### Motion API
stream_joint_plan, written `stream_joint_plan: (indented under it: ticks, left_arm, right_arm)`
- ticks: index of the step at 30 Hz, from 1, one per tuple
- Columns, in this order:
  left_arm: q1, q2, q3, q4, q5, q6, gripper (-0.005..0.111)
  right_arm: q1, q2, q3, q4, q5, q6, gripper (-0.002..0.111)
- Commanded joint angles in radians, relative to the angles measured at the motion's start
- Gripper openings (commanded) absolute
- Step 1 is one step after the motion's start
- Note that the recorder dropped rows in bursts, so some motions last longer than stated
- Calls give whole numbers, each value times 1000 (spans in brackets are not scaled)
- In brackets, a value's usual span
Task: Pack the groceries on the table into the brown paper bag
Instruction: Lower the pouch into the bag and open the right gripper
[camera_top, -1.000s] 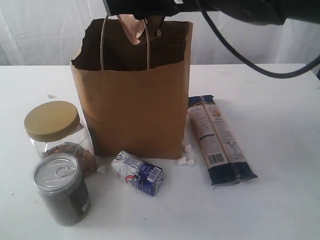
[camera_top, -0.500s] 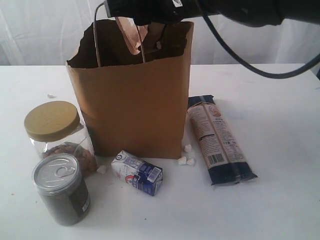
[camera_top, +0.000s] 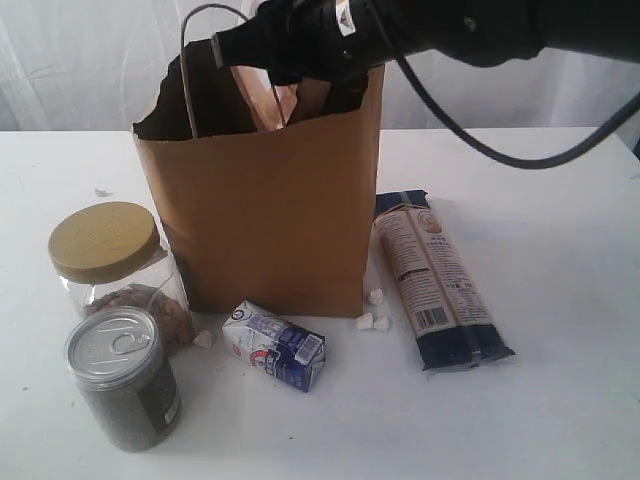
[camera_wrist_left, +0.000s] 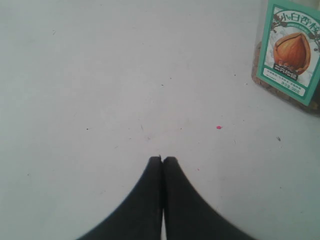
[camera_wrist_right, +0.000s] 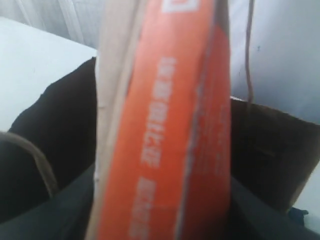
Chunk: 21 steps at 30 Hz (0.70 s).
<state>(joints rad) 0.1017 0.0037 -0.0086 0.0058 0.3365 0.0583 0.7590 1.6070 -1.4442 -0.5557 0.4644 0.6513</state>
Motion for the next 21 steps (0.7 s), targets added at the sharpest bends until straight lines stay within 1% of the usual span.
stream_joint_plan:
  ticks: [1,5,8,10,13,21]
  left_arm:
    - [-9,-4,9,-6,5,-7,0]
    - [-9,-4,9,-6,5,-7,0]
    - [-9,-4,9,-6,5,-7,0]
    - [-9,-4,9,-6,5,-7,0]
    - [-9,-4,9,-6,5,-7,0]
    - [-9,-4,9,-6,5,-7,0]
  right_arm:
    - [-2,15,-9,9,-34,-47,34]
    - [-2,29,-9,9,-47,-73,35]
    - [-2,39,-9,7,-54,-73,43]
    - [-2,43,-9,5,-56,-73,52]
    - [-2,47,-9,5,-58,-73,59]
    - [-2,49,-9,2,-58,-73,60]
